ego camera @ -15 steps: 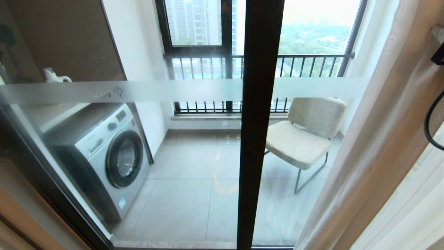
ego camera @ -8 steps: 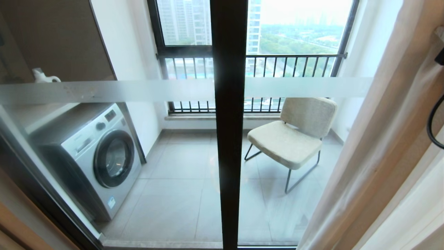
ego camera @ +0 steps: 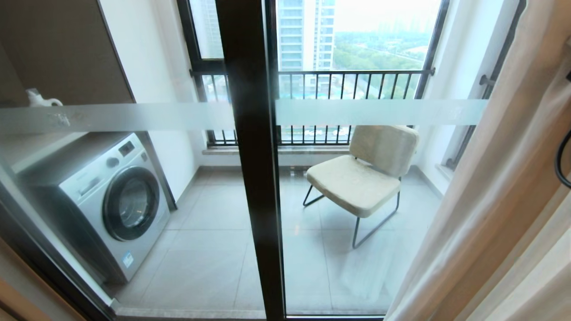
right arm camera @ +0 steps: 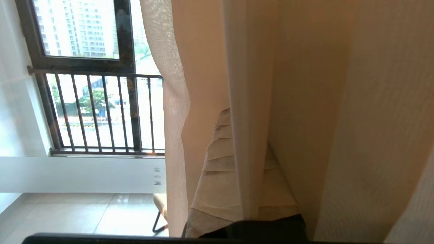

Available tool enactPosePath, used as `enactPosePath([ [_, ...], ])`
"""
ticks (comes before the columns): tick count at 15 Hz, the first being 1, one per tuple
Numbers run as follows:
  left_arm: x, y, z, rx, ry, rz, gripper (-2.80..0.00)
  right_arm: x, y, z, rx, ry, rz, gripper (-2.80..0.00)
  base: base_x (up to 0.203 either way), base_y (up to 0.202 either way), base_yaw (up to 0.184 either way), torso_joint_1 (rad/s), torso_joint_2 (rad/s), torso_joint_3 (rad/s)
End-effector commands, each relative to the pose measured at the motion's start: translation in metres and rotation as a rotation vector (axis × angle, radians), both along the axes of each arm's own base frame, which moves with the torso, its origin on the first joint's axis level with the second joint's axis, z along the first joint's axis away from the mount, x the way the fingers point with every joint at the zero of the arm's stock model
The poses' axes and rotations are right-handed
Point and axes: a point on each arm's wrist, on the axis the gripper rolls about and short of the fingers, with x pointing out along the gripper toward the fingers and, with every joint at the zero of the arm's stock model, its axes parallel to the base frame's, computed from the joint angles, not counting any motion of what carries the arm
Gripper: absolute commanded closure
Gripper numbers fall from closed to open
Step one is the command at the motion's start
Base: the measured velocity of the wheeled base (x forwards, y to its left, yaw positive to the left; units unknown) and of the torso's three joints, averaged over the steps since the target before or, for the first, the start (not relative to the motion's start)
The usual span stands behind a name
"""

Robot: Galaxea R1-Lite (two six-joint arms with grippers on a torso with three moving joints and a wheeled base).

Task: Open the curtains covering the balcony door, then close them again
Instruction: Pull the inner curtains open on both sides

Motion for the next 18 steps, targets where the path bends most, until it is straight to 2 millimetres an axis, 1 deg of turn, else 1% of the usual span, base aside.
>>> enactPosePath([
  [1,0.0000,0.0000,0.0000,-0.001,-0.001,0.001,0.00,0.0006,-0.0014,-0.0007,0.000,0.001,-0.005,0.00,0.000,-0.190,0.002,0.002,0.00,0.002],
  [5,0.0000,0.0000,-0.0001,-0.001,0.000,0.001,0.00,-0.0009,-0.0047,-0.0071,0.003,0.020,-0.020,0.00,0.000,-0.189,0.001,0.003,0.00,0.002],
  [18,0.0000,0.0000,-0.0001,-0.001,0.001,0.001,0.00,-0.0008,-0.0051,-0.0086,0.001,0.027,-0.022,0.00,0.000,-0.190,-0.002,0.002,0.00,0.003],
])
